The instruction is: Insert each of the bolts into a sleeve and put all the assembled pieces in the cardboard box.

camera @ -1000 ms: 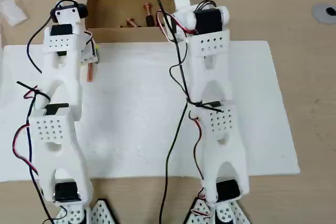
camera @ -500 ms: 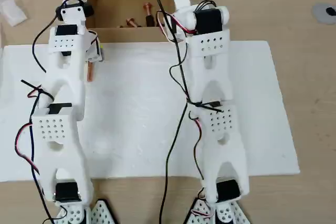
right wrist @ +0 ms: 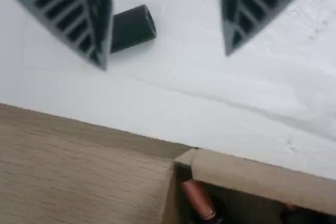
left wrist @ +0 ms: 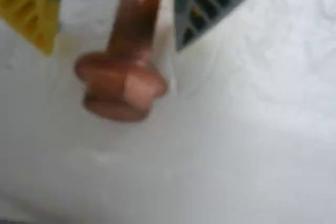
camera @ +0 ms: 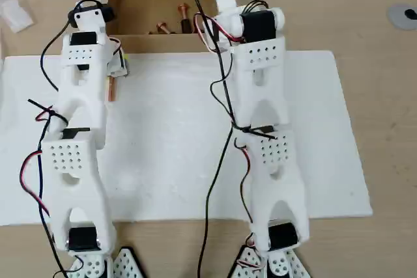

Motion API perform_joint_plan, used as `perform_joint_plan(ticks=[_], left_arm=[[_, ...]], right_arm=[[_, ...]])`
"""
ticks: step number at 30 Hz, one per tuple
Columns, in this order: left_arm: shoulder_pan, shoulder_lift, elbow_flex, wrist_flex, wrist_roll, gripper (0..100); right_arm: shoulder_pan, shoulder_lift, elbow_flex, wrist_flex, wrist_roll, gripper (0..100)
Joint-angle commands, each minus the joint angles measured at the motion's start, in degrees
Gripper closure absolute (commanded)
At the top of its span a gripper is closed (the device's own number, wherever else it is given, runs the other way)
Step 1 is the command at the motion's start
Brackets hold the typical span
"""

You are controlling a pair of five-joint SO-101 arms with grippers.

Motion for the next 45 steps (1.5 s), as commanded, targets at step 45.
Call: perform_joint_plan(ticks=[45], left_arm=[[1.7, -48.3, 9.0, 30.0, -3.2, 99]], right_arm=[[-0.4, -29.4, 34.6, 1.2, -21.0, 82.4]])
